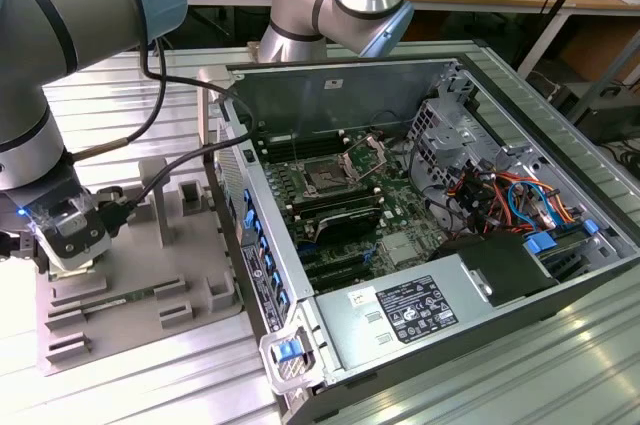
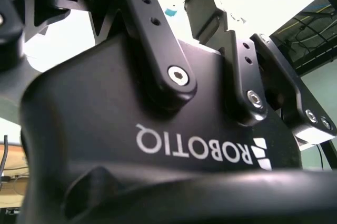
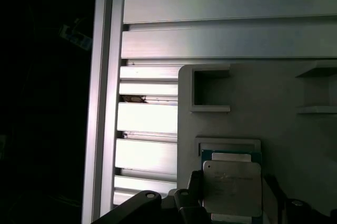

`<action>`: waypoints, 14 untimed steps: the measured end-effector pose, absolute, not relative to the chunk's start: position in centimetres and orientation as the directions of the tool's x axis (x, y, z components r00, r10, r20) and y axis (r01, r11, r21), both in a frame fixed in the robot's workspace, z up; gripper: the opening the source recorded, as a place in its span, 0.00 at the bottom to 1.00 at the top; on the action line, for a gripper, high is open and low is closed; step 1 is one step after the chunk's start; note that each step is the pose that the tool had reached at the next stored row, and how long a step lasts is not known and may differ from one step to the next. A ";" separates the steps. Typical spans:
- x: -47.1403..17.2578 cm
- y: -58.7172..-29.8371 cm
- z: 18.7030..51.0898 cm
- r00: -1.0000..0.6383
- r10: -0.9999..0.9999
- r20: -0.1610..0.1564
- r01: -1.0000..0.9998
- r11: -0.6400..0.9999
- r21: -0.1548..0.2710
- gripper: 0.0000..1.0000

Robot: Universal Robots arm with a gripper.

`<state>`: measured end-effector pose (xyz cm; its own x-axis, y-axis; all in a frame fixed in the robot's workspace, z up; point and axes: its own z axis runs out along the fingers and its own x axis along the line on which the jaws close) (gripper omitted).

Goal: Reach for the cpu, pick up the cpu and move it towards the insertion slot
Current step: 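Pick up the cpu and move it towards the insertion slot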

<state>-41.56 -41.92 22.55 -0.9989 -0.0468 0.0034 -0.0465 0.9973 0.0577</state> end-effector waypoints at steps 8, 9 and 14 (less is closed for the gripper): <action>-41.6 -41.9 23.1 -0.999 -0.047 0.004 -0.046 0.997 0.058 0.54; -41.6 -41.9 23.1 -0.999 -0.047 0.003 -0.047 0.997 0.058 0.54; -41.6 -41.9 23.1 -0.999 -0.047 0.004 -0.046 0.997 0.058 0.54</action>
<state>-41.56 -41.92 23.13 -0.9989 -0.0467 0.0035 -0.0464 0.9972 0.0578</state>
